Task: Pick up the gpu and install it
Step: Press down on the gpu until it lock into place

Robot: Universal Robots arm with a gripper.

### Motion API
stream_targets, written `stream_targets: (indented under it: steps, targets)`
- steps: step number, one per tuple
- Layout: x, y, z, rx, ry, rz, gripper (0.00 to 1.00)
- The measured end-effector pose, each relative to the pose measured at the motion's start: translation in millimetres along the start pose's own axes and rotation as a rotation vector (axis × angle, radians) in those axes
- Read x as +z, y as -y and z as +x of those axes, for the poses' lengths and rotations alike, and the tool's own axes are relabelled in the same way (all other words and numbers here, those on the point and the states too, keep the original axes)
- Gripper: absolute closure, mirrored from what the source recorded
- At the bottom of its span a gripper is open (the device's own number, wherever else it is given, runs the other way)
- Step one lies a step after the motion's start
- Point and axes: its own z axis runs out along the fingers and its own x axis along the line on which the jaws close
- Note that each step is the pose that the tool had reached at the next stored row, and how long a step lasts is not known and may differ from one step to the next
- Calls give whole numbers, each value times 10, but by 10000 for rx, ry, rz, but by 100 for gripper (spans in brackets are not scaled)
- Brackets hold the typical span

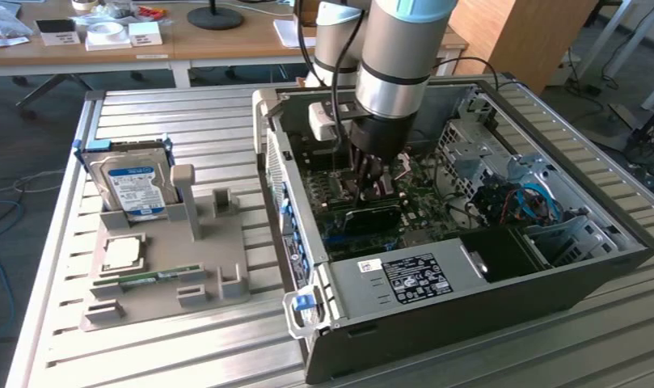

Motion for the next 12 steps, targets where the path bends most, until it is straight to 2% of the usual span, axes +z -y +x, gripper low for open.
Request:
stream_targets:
  steps: [12]
  targets:
    - [17,2,29,0,-2,-1,89]
